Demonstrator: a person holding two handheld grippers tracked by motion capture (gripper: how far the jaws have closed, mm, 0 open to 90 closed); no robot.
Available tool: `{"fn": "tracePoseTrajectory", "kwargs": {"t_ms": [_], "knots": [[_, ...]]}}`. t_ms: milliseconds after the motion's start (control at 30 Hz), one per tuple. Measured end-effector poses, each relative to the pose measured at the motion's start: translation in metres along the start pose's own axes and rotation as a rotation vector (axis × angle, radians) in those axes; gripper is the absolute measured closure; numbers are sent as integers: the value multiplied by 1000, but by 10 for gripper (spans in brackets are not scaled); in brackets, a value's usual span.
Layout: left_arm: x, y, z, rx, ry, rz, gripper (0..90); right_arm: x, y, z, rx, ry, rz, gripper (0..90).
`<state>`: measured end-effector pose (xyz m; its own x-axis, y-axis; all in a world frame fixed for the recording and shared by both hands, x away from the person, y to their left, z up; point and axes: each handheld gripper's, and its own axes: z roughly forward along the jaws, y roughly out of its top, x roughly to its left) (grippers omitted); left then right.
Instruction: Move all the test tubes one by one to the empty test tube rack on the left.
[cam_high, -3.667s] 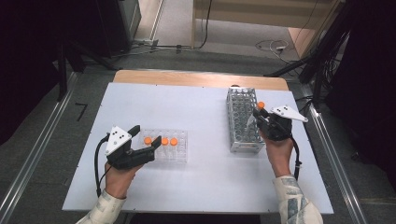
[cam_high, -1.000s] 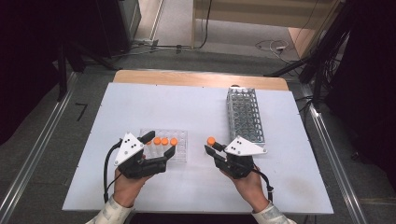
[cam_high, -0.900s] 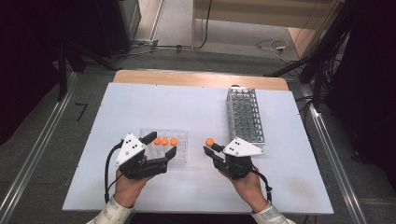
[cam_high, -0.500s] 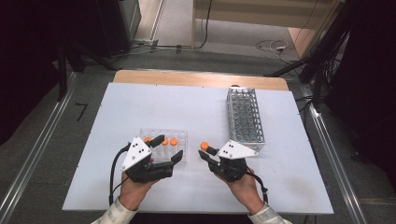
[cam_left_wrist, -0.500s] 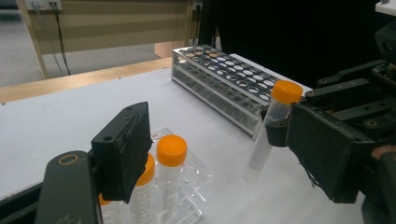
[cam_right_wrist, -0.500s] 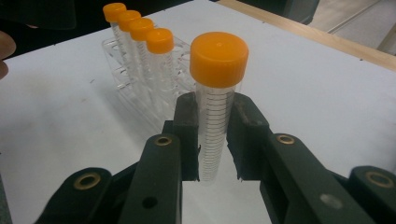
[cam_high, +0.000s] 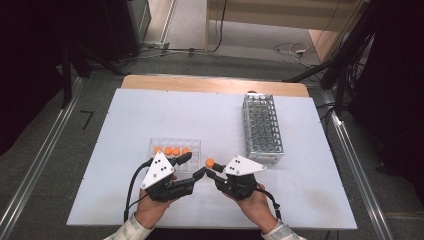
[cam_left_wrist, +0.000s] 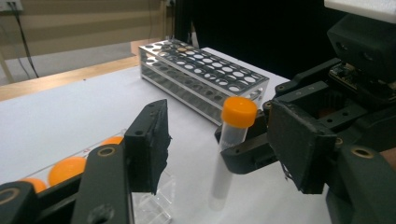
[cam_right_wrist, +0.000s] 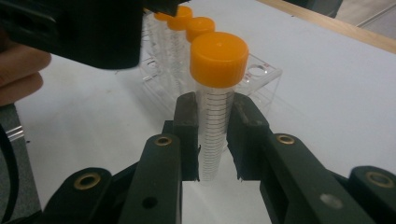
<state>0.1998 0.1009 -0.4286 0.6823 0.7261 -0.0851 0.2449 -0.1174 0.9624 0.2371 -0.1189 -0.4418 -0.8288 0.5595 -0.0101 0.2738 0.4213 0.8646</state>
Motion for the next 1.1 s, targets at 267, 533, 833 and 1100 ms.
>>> {"fn": "tracePoseTrajectory", "kwargs": {"t_ms": [267, 533, 833, 1100], "knots": [[-5, -4, 6, 9, -13, 9, 490, 6, 0, 4, 8, 26, -15, 722], [-6, -7, 8, 12, -1, 22, 588, 12, 0, 5, 5, 53, -26, 721], [-8, -8, 10, 20, -10, 30, 638, 12, 1, 5, -3, 60, -22, 721], [-8, -8, 10, 20, -10, 28, 669, 14, 1, 7, 0, 70, -26, 721]]}}
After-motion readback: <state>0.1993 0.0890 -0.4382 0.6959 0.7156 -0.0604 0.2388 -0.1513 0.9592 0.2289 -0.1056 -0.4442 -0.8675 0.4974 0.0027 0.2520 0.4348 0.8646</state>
